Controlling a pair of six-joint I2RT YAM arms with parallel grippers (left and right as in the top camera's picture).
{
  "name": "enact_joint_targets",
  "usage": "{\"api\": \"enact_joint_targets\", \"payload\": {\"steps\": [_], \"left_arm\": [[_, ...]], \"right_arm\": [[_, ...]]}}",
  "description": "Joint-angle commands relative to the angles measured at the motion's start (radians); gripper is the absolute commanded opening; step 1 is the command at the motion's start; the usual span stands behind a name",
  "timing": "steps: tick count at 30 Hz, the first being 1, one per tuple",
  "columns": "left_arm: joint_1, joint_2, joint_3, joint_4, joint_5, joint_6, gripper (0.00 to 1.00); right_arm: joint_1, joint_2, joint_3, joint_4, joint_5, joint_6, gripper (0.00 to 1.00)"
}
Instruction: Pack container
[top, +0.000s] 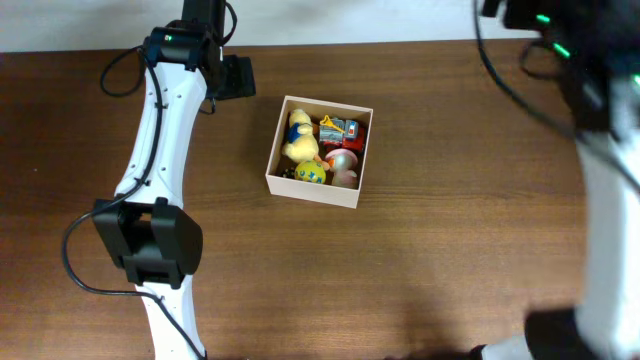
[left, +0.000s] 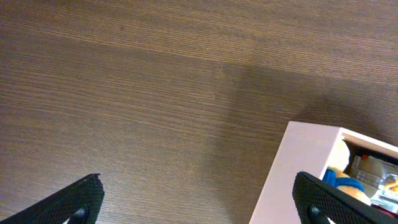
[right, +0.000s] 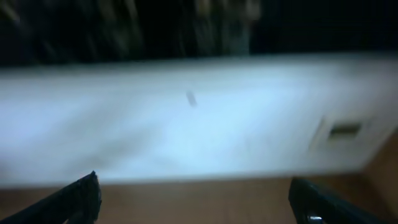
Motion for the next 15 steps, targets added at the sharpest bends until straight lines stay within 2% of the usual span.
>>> {"api": "enact_joint_targets", "payload": {"steps": [1,6,10,15], "left_arm": [[0.001,-0.017,0.013,-0.001,-0.008,-0.003,0.99],[0.001,-0.017,0.013,-0.001,-0.008,-0.003,0.99],[0.001,-0.017,0.013,-0.001,-0.008,-0.003,0.99],[0.001,-0.017,0.013,-0.001,-0.008,-0.003,0.99]], "right_arm": [[0.003,-0.149,0.013,-0.043,-0.023,0.007,0.99],[-0.001,-0.317,-0.076,-0.126,0.005,0.007,0.99],[-0.001,-0.504,-0.298,-0.105,0.035,0.007,0.99],[-0.001,-0.781,-0.685,-0.013,0.033,0.008,0.99]]}}
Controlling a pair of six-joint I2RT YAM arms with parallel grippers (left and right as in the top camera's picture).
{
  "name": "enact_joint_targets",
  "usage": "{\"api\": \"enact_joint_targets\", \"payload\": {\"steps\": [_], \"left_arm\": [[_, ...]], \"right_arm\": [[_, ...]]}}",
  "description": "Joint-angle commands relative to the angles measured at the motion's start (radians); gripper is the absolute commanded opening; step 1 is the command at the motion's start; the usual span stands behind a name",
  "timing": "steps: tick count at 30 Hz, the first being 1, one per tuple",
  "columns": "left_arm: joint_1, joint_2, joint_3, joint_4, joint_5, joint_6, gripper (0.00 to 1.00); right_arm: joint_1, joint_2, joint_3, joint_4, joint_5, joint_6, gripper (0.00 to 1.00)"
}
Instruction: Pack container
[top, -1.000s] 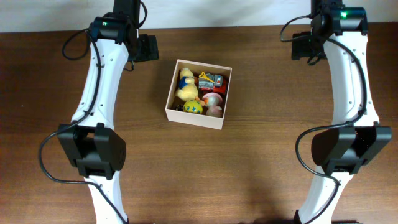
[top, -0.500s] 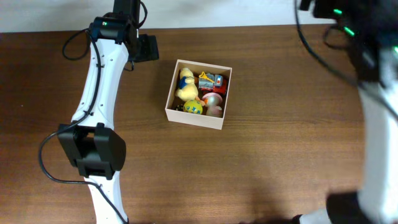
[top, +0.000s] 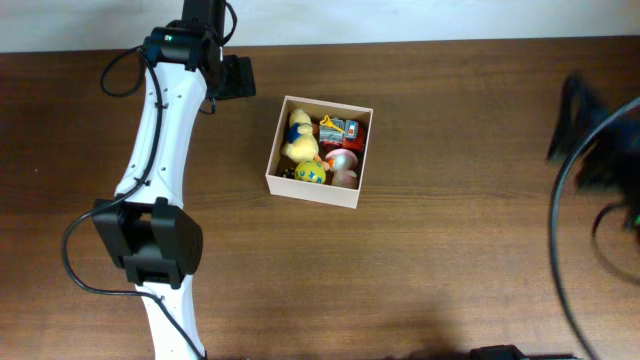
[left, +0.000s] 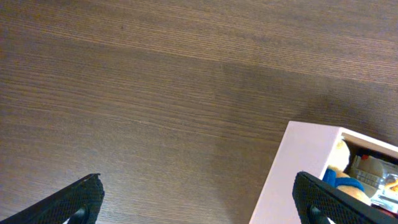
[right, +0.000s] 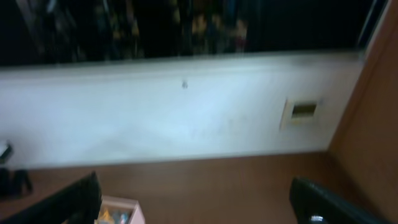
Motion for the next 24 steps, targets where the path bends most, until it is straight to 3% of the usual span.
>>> {"api": "enact_joint_targets", "payload": {"steps": [1,14,24], "left_arm": [[0.001,-0.017,0.013,-0.002,-0.008,-0.003,0.99],[0.001,-0.017,0.013,-0.002,-0.008,-0.003,0.99],[0.001,-0.017,0.013,-0.002,-0.008,-0.003,0.99]], "right_arm": [[-0.004,-0.184,-0.251,0.059,0.019,0.007,0.99],[-0.074,-0.768,-1.27,0.625,-0.087,0.007,0.99],[-0.075,-0.898,-1.613,0.92,-0.126,0.024,0.99]]}}
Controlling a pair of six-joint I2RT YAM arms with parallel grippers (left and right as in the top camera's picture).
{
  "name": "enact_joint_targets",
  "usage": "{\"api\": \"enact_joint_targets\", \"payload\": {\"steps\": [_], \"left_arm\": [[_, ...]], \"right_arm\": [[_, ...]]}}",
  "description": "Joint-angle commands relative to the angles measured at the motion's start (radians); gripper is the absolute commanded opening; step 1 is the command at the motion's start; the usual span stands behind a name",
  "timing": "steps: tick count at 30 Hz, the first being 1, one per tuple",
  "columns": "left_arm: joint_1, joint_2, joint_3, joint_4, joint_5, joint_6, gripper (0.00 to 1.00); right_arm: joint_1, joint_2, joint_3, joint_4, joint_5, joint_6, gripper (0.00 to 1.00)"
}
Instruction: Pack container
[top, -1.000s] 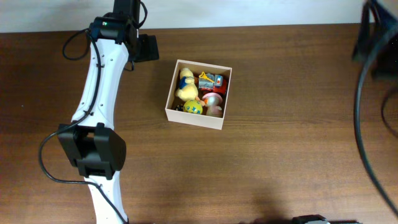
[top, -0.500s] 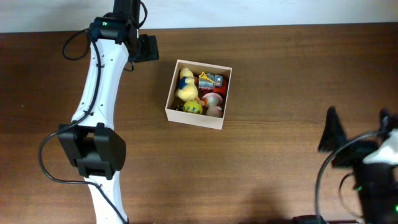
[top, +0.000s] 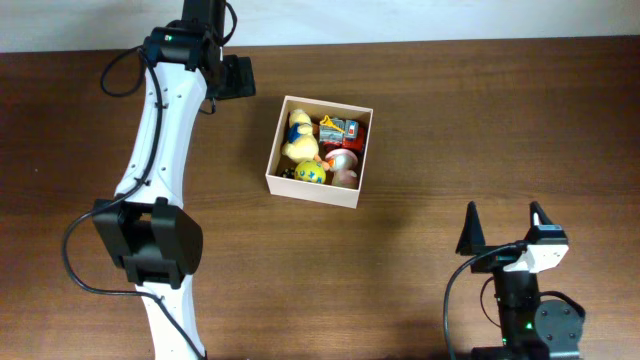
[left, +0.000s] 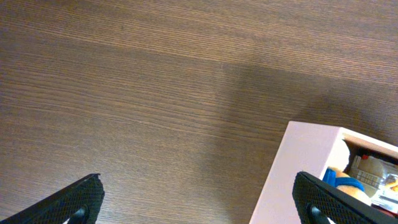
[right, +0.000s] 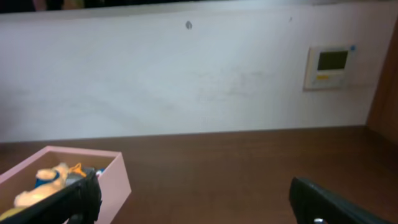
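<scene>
A pale pink open box (top: 320, 150) stands at the middle of the brown table, filled with toys: a yellow plush duck (top: 299, 134), a red toy car (top: 341, 129), a yellow ball (top: 311, 172). My left gripper (top: 233, 77) hangs open just beyond the box's far left corner. In its wrist view the box wall (left: 298, 168) lies by the right finger, and the left gripper (left: 199, 202) holds nothing. My right gripper (top: 503, 227) stands open and empty near the front right, well clear of the box (right: 109, 177). Its fingers (right: 71, 202) point level toward the back wall.
The left arm's white links (top: 160, 130) run from its base (top: 150, 240) along the table's left side. A white wall with a small control panel (right: 333, 60) stands behind the table. Bare wood (top: 460, 120) lies right of the box.
My right arm has moved from the table's right edge to the front right, and its camera now looks level across the table. The left gripper, box and toys are unchanged.
My right arm was first at the far right corner, its view blurred. Then it was at the right edge, with the box's corner just showing. Now it sits low at the front right. The left gripper stayed open by the box throughout.
</scene>
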Motion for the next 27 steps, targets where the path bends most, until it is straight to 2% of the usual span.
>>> {"api": "enact_joint_targets", "payload": {"steps": [1,14,19,27], "left_arm": [[0.001,-0.017,0.013,-0.001,-0.008,-0.003,0.99],[0.001,-0.017,0.013,-0.001,-0.008,-0.003,0.99],[0.001,-0.017,0.013,-0.001,-0.008,-0.003,0.99],[0.0,-0.017,0.013,-0.001,-0.008,-0.003,0.99]], "right_arm": [[-0.006,-0.024,-0.069,0.037,-0.022,0.029,0.99],[-0.006,-0.071,-0.229,0.054,-0.022,0.029,0.99],[-0.006,-0.116,-0.23,-0.008,-0.018,0.027,0.99],[-0.006,-0.117,-0.23,-0.008,-0.003,-0.024,0.99]]}}
